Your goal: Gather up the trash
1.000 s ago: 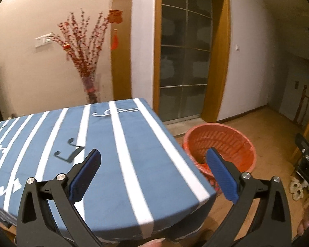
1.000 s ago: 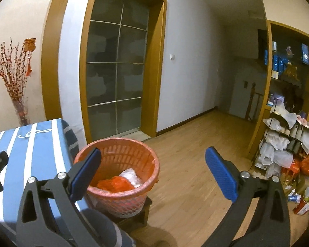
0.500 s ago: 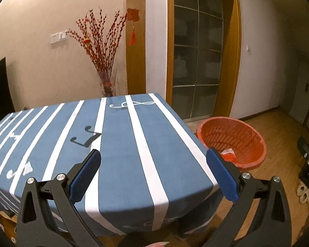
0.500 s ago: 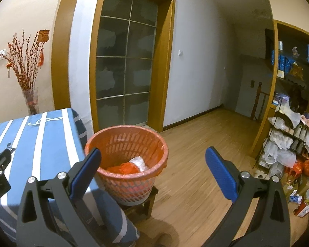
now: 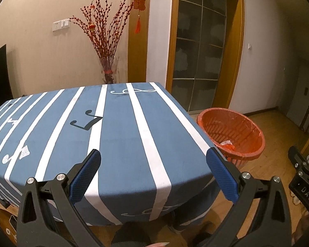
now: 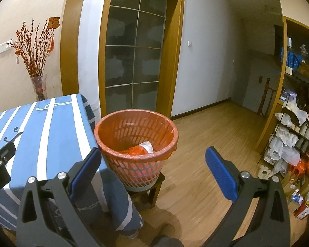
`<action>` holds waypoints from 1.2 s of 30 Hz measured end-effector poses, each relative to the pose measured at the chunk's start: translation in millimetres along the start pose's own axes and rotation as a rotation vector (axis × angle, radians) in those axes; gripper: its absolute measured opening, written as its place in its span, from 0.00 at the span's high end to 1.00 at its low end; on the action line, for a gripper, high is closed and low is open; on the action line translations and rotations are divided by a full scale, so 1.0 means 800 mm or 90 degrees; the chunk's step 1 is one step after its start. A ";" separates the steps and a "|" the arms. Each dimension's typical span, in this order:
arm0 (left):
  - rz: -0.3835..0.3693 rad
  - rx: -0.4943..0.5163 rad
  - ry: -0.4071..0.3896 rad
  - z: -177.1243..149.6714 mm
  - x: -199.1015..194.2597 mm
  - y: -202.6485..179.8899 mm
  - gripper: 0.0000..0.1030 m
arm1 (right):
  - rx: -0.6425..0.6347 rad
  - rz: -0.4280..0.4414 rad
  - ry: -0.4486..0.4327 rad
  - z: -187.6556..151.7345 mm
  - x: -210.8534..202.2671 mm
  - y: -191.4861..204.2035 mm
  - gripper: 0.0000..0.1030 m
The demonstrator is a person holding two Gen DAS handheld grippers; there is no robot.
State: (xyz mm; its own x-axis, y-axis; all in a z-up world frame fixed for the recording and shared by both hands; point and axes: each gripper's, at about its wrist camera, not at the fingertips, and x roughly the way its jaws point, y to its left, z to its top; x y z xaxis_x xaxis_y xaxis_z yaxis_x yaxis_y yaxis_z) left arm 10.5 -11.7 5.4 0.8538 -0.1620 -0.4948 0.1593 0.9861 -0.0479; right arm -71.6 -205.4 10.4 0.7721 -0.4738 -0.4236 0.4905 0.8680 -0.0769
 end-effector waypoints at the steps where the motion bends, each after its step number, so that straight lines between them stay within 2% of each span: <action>1: -0.001 0.000 0.001 -0.001 0.000 0.000 0.03 | 0.000 0.001 0.001 -0.002 0.000 0.001 0.04; 14: 0.001 -0.011 0.000 -0.012 -0.007 0.004 0.02 | -0.008 0.023 0.017 -0.018 -0.006 0.010 0.04; 36: 0.006 -0.033 0.007 -0.012 0.001 0.007 0.03 | 0.008 0.053 0.044 -0.013 0.008 0.009 0.04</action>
State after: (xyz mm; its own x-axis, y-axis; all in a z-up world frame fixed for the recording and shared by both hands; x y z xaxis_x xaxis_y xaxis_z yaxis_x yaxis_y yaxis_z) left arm 7.2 -6.1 -3.1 0.8497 -0.1518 -0.5049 0.1246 0.9883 -0.0876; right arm -67.5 -200.7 -2.4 0.7808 -0.3876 -0.4900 0.4304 0.9022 -0.0278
